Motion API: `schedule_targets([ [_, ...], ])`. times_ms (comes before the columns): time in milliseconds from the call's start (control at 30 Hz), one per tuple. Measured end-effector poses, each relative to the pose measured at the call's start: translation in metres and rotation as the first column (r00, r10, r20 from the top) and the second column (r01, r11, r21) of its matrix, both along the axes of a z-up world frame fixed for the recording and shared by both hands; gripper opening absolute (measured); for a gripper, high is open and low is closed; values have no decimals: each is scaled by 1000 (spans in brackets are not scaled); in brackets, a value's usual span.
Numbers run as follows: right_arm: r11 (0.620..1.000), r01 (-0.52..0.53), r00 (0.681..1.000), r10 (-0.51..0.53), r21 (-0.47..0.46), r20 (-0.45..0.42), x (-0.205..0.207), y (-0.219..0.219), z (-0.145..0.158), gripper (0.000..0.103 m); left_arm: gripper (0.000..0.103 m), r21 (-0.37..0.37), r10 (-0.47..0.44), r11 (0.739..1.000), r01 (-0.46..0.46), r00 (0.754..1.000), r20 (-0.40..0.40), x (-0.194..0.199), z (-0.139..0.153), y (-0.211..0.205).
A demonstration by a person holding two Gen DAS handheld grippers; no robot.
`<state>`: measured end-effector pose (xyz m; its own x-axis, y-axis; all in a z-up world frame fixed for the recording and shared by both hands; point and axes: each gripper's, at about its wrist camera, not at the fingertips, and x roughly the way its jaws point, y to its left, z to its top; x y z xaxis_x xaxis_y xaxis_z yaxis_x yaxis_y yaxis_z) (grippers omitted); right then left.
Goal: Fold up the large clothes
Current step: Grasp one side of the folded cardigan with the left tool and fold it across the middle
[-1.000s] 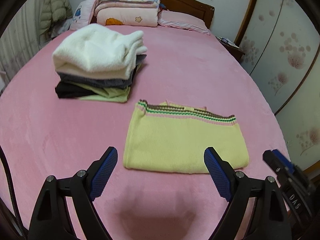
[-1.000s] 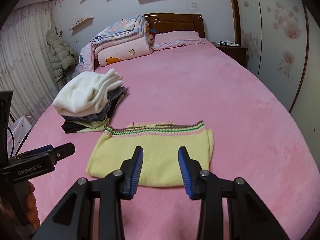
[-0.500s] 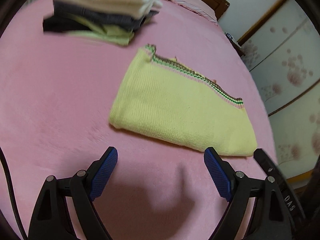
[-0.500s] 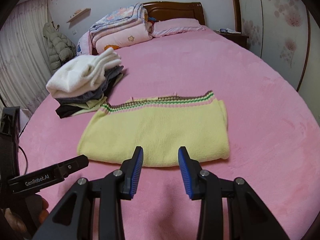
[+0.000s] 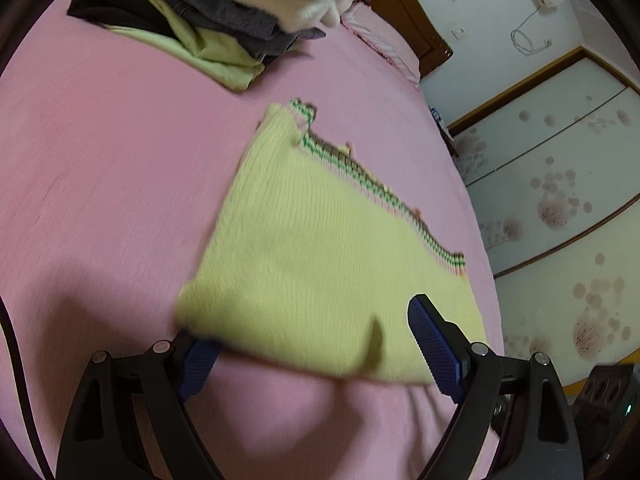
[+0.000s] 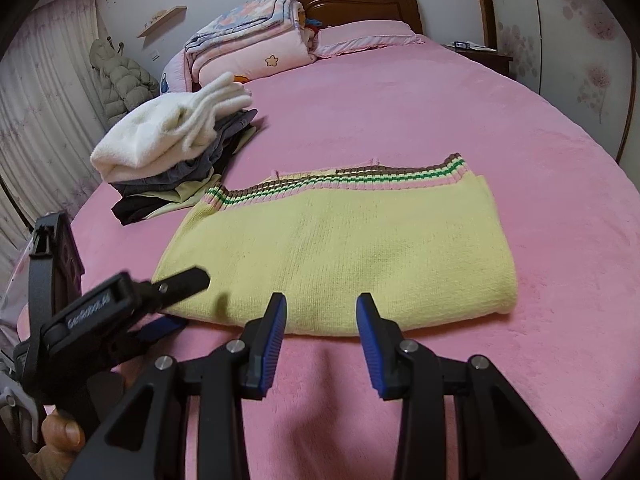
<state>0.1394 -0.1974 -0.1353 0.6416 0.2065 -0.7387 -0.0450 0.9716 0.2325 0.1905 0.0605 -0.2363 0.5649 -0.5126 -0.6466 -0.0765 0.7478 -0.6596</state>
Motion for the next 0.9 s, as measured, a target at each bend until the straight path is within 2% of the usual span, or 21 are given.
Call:
schedule_targets([
  [100, 1000, -2, 1000, 2, 3, -4, 2, 0, -3, 36, 87, -7, 15, 1000, -15, 1000, 19, 10, 1, -1],
  [133, 1000, -2, 1000, 2, 2, -6, 3, 0, -4, 36, 84, -8, 23, 1000, -23, 999, 31, 11, 2, -1],
  [200, 1000, -3, 1000, 3, 0, -9, 3, 0, -6, 36, 71, 11, 35, 999, -35, 998, 45, 13, 5, -1],
  [267, 1000, -1, 1000, 1, -4, -11, 4, 0, -8, 36, 37, 37, 40, 998, -42, 998, 52, 13, 7, 1],
  [367, 1000, 1, 1000, -1, -20, -16, 7, 3, -10, 36, 21, 70, 43, 996, -48, 997, 70, 8, 11, 0],
  [500, 998, 8, 1000, -9, -57, -10, 13, 12, -10, 36, 16, 136, 32, 990, -47, 993, 110, 3, 26, -8],
  [567, 997, 9, 1000, -9, -76, 2, 18, 18, -8, 30, 16, 165, 26, 985, -48, 990, 136, 4, 36, -13],
  [633, 996, 8, 1000, -7, -88, 18, 23, 22, -5, 21, 15, 187, 17, 981, -48, 987, 162, 3, 44, -16],
  [733, 994, -2, 999, 6, -113, 36, 34, 29, -5, 15, 15, 218, 3, 975, -46, 981, 194, 4, 55, -22],
  [800, 991, -14, 1000, 16, -131, 15, 44, 32, -14, 11, 15, 230, -10, 972, -39, 978, 208, 5, 60, -25],
  [900, 993, -32, 998, 27, -115, -50, 54, 32, -34, 9, 14, 247, -33, 969, -22, 977, 213, 9, 67, -33],
])
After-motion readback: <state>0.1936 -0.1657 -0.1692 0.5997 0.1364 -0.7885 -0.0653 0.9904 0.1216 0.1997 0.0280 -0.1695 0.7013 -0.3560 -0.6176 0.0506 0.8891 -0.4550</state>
